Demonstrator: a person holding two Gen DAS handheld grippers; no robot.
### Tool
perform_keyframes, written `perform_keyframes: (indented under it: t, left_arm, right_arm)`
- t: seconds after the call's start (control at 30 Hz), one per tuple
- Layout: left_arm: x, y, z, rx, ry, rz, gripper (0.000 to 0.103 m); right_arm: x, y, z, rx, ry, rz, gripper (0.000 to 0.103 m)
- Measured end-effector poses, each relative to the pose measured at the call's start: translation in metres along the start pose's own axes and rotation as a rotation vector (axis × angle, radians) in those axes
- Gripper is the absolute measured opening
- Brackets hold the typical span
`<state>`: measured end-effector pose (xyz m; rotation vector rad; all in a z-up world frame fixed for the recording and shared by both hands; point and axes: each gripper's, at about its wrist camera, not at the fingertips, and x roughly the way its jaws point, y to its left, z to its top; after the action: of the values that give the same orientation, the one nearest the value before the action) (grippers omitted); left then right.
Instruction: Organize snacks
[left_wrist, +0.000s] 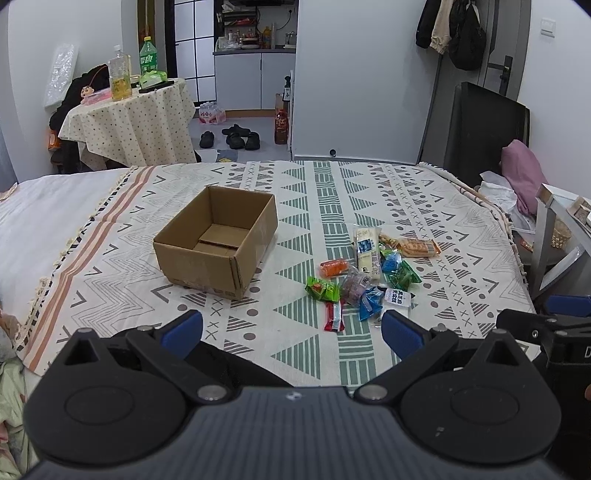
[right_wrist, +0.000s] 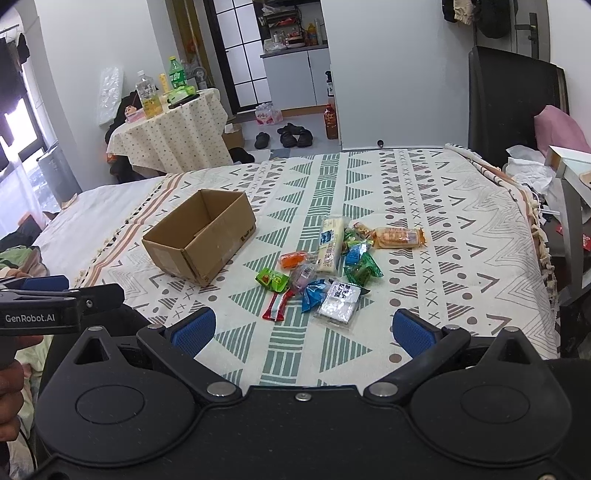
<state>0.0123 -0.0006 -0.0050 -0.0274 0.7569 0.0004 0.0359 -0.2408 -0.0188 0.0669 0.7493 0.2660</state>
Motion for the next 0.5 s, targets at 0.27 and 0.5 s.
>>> perform_keyframes:
  t: [0.27, 0.5]
  left_arm:
    - [0.017, -0.003, 0.004, 0.002, -0.007, -0.026, 0.102]
    - [0.04, -0.01, 0.011, -0.012, 0.01, -0.032, 0.102]
  right_arm:
    - [0.013, -0.008, 0.004, 0.003, -0.002, -0.014, 0.103]
    - [0.028, -0.022, 0.008, 0.032, -0.009, 0.003, 0.103]
